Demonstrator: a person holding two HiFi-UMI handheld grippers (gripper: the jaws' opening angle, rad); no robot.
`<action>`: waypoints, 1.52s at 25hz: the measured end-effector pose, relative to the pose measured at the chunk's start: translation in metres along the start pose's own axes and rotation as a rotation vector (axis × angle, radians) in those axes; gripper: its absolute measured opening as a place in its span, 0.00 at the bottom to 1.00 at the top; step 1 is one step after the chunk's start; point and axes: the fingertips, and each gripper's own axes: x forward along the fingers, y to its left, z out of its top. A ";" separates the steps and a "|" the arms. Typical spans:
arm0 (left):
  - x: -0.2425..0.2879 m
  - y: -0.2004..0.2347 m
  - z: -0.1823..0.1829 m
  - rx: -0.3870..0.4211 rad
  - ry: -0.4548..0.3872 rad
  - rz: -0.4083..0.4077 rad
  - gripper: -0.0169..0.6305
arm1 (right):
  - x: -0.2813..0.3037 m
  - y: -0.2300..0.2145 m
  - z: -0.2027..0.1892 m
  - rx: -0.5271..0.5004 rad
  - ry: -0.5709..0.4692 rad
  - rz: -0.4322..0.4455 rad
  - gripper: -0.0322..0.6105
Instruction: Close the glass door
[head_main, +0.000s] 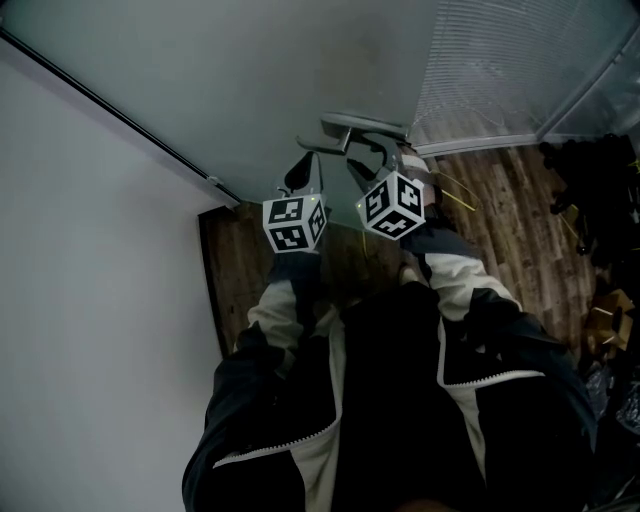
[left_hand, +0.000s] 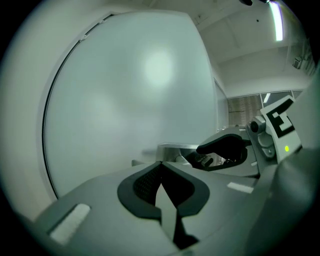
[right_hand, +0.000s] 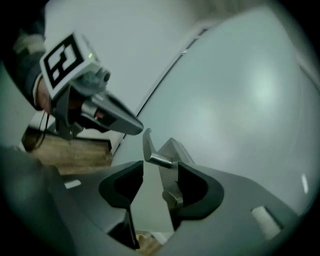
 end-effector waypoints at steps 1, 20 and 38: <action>0.000 0.001 0.000 0.000 0.000 0.000 0.03 | 0.005 0.004 0.002 -0.111 0.023 -0.017 0.37; -0.007 0.012 0.000 -0.016 -0.003 0.023 0.03 | 0.043 0.012 0.002 -0.667 0.102 -0.102 0.28; 0.024 0.006 0.008 -0.005 0.013 0.054 0.03 | 0.093 -0.060 -0.029 -0.768 0.154 -0.116 0.27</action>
